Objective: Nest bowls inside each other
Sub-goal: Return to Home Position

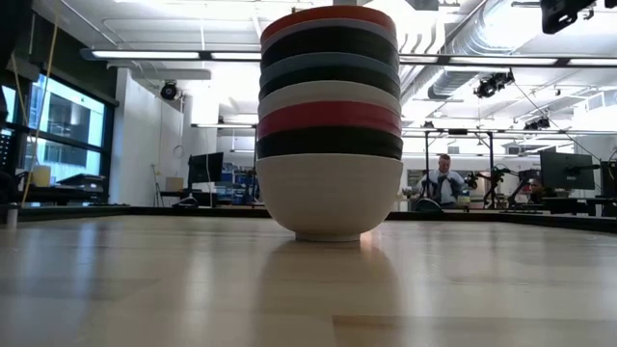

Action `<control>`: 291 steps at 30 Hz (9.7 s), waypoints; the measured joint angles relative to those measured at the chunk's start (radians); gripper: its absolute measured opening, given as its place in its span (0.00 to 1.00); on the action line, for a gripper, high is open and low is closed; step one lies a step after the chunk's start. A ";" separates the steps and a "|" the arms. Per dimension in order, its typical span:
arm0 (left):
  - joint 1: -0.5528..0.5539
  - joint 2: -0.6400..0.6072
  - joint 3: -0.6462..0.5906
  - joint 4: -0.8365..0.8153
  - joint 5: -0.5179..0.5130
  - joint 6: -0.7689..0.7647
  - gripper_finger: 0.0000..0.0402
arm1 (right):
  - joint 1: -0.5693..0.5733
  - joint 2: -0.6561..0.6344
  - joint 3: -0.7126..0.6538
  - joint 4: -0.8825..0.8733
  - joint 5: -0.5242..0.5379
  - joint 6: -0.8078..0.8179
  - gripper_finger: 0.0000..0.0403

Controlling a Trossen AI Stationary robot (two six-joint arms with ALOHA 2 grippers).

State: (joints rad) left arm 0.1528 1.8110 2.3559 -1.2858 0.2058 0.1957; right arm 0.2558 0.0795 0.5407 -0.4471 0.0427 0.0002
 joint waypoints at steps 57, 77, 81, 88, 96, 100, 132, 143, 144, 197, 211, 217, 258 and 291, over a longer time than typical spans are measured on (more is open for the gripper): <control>-0.620 -0.353 -0.118 -0.047 -1.021 -0.104 0.41 | -0.205 -0.074 -0.329 0.642 0.131 -0.303 0.31; -0.605 -0.652 -0.118 -0.056 -1.064 -0.086 0.41 | -0.219 -0.068 -0.329 0.586 0.098 -0.236 0.31; -0.605 -0.720 -0.118 -0.016 -0.885 -0.088 0.41 | -0.219 -0.068 -0.329 0.583 0.097 -0.225 0.31; -0.605 -0.787 -0.119 0.034 -0.343 0.022 0.41 | -0.219 -0.068 -0.329 0.585 0.096 -0.217 0.31; -0.605 -0.884 -0.119 -0.042 -0.181 0.160 0.41 | -0.219 -0.068 -0.329 0.586 0.096 -0.157 0.31; -0.605 -0.959 -0.158 -0.018 -0.181 0.196 0.41 | -0.219 -0.068 -0.329 0.586 0.096 -0.148 0.31; -0.605 -1.452 -1.420 1.009 -0.184 0.226 0.41 | -0.219 -0.068 -0.329 0.532 0.054 -0.128 0.31; -0.605 -1.451 -1.610 1.111 -0.268 0.045 0.41 | -0.219 -0.068 -0.329 0.487 0.054 -0.093 0.31; -0.605 -1.451 -1.627 1.114 -0.270 0.020 0.41 | -0.219 -0.068 -0.329 0.487 0.054 -0.093 0.31; -0.605 -1.514 -2.344 2.076 -0.158 -0.154 0.41 | -0.219 -0.067 -0.329 0.451 0.010 -0.060 0.31; -0.605 -1.509 -2.344 1.680 -0.212 -0.341 0.41 | -0.219 -0.066 -0.329 0.435 0.006 -0.040 0.31; -0.605 -1.508 -2.344 1.530 -0.180 -0.333 0.41 | -0.219 -0.066 -0.329 0.436 0.006 -0.030 0.31; -0.021 -1.549 -2.344 1.550 0.099 -0.088 0.38 | -0.219 -0.066 -0.371 0.434 0.020 -0.023 0.31; -0.023 -1.807 -2.343 1.771 -0.067 -0.088 0.38 | -0.219 -0.061 -0.531 0.685 0.015 -0.031 0.31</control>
State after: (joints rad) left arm 0.1299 0.0040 0.0128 0.4856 0.1384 0.1078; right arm 0.0364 0.0185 0.0097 0.2377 0.0582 -0.0308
